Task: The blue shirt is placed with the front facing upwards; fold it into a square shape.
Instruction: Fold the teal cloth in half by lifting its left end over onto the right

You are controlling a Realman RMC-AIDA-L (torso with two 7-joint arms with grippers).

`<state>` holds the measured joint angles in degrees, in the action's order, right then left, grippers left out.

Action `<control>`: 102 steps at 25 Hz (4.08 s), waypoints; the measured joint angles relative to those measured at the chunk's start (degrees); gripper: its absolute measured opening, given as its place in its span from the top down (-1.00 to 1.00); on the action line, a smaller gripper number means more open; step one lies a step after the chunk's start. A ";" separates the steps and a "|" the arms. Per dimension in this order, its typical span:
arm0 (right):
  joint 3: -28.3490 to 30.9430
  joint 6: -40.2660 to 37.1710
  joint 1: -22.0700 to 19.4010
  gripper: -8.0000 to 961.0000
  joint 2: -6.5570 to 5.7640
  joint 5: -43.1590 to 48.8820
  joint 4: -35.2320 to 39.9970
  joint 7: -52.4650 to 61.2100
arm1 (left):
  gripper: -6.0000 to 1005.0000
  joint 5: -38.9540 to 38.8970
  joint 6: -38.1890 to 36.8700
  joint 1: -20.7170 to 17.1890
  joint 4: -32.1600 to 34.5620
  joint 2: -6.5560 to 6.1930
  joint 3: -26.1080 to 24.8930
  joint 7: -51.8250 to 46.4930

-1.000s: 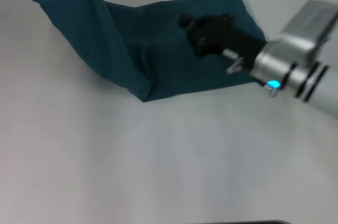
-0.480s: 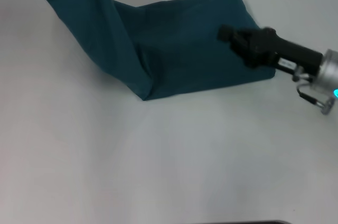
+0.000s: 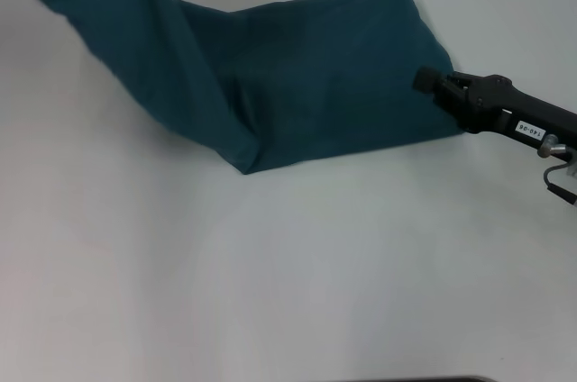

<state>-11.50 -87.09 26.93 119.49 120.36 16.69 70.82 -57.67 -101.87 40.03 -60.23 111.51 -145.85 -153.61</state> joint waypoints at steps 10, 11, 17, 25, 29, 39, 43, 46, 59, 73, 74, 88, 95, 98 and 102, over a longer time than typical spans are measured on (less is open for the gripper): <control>-0.08 0.62 0.36 0.96 0.05 0.04 -0.22 0.14 | 0.93 0.42 -0.54 -5.00 -0.22 -1.94 -6.58 0.71; -0.09 0.73 0.36 0.96 0.05 0.06 -0.25 0.15 | 0.93 0.46 -0.61 -5.27 -0.29 -2.08 -7.20 0.75; -0.10 1.19 0.21 0.96 0.05 0.09 -0.37 0.23 | 0.93 0.63 -0.90 -6.42 -1.56 -2.33 -9.93 0.76; -0.10 1.38 -0.27 0.96 0.04 -0.03 -0.11 0.26 | 0.93 2.29 -1.16 -6.70 -3.20 -2.36 -10.22 0.14; -0.11 1.38 -0.38 0.96 0.04 0.04 -0.15 0.28 | 0.93 1.82 -3.61 -6.25 -3.00 -2.35 -9.67 0.68; -4.31 3.08 -0.39 0.96 -0.04 0.15 0.06 1.58 | 0.93 -1.83 -3.54 0.17 -0.93 0.33 -3.13 0.45; -4.65 3.29 -0.45 0.96 -0.04 0.14 0.09 1.64 | 0.93 -1.27 1.40 2.78 1.33 1.55 3.15 -0.34; -4.76 3.29 -0.52 0.96 -0.05 0.14 0.10 1.69 | 0.93 -1.17 4.44 4.91 3.75 1.68 7.63 -0.77; -5.03 4.27 -0.69 0.96 -0.05 0.13 0.03 1.71 | 0.93 10.62 7.07 15.02 3.49 1.62 17.40 -11.81; -5.83 5.44 -0.91 0.95 -0.04 0.23 0.06 2.57 | 0.93 19.20 9.56 25.51 4.02 7.00 21.55 -15.67; -6.05 5.55 -0.92 0.95 -0.04 0.23 0.07 2.61 | 0.93 19.20 9.56 25.51 4.02 7.00 21.55 -15.67; -7.02 5.82 -1.01 0.94 -0.05 0.23 0.14 3.27 | 0.93 19.35 19.52 31.38 15.15 9.09 24.68 -14.38; -7.08 5.88 -1.01 0.94 -0.11 0.26 0.13 3.27 | 0.93 17.65 21.88 32.81 19.03 9.81 24.09 -13.49; -7.11 6.03 -0.98 0.94 -0.12 0.28 0.11 3.27 | 0.93 16.84 23.49 34.45 22.40 10.21 24.41 -11.62; -7.55 6.47 -0.93 0.93 -0.13 0.31 0.09 3.35 | 0.76 16.61 27.67 34.65 21.50 11.59 24.35 -10.82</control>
<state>-19.05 -80.62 26.00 119.35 120.67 16.78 74.17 -41.06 -74.20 74.69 -38.73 123.10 -121.51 -164.43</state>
